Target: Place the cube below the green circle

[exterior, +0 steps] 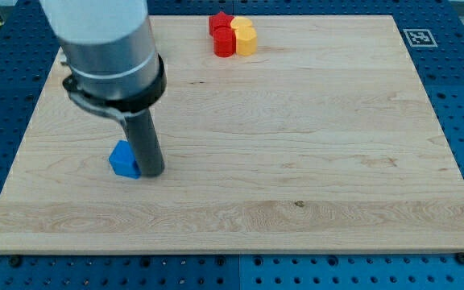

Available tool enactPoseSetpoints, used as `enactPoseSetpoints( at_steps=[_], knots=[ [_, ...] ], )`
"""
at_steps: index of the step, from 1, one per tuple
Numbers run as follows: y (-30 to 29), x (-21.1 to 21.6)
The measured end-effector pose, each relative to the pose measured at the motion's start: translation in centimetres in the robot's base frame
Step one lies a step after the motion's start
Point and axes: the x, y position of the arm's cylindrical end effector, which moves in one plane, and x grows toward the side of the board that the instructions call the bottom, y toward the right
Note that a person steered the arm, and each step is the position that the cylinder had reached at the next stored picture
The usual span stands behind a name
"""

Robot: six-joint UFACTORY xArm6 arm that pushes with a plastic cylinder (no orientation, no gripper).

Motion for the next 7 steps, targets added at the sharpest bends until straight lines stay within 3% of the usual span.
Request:
enactPoseSetpoints(
  at_steps=[1, 2, 4, 6, 7],
  knots=[
    [-0.1, -2.8],
    [-0.1, -3.0],
    [-0.7, 6.7],
    [-3.3, 0.2],
    [-2.1, -0.5]
  ],
)
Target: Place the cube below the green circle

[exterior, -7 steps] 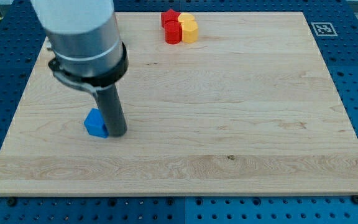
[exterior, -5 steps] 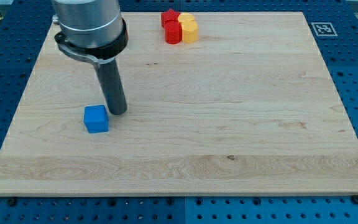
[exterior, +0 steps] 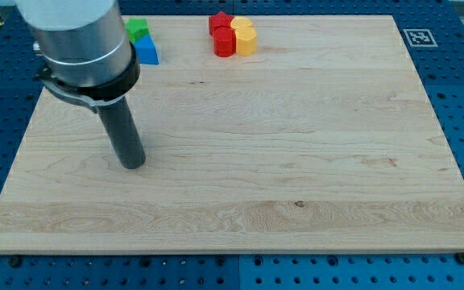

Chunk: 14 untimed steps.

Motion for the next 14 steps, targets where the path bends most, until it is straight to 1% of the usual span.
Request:
enactPoseSetpoints(
  at_steps=[3, 5, 6, 8, 11, 13, 14],
  knots=[
    [-1.6, -2.4],
    [-1.8, -2.5],
    [-2.7, -3.6],
    [-3.7, -3.7],
    [-4.5, -12.4],
    [-8.6, -12.0],
    [-8.8, -14.1]
  ],
)
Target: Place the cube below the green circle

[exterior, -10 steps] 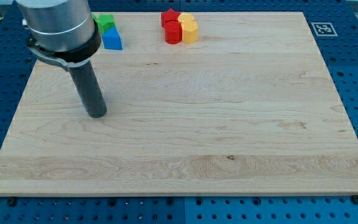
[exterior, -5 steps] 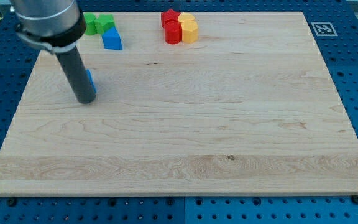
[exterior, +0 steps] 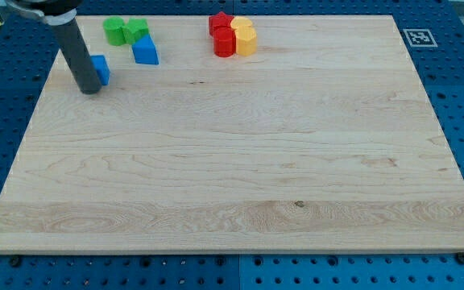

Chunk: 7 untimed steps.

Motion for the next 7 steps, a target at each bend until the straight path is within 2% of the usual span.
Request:
enactPoseSetpoints(
  at_steps=[3, 5, 7],
  knots=[
    [-1.7, -3.9],
    [-8.1, -4.6],
    [-3.5, -6.5]
  ],
)
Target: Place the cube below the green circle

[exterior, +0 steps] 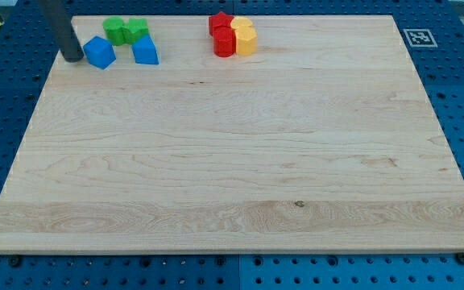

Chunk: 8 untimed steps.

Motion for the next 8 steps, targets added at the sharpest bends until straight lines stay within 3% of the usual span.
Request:
enactPoseSetpoints(
  at_steps=[3, 8],
  knots=[
    [1.4, 3.0],
    [2.1, -0.5]
  ],
)
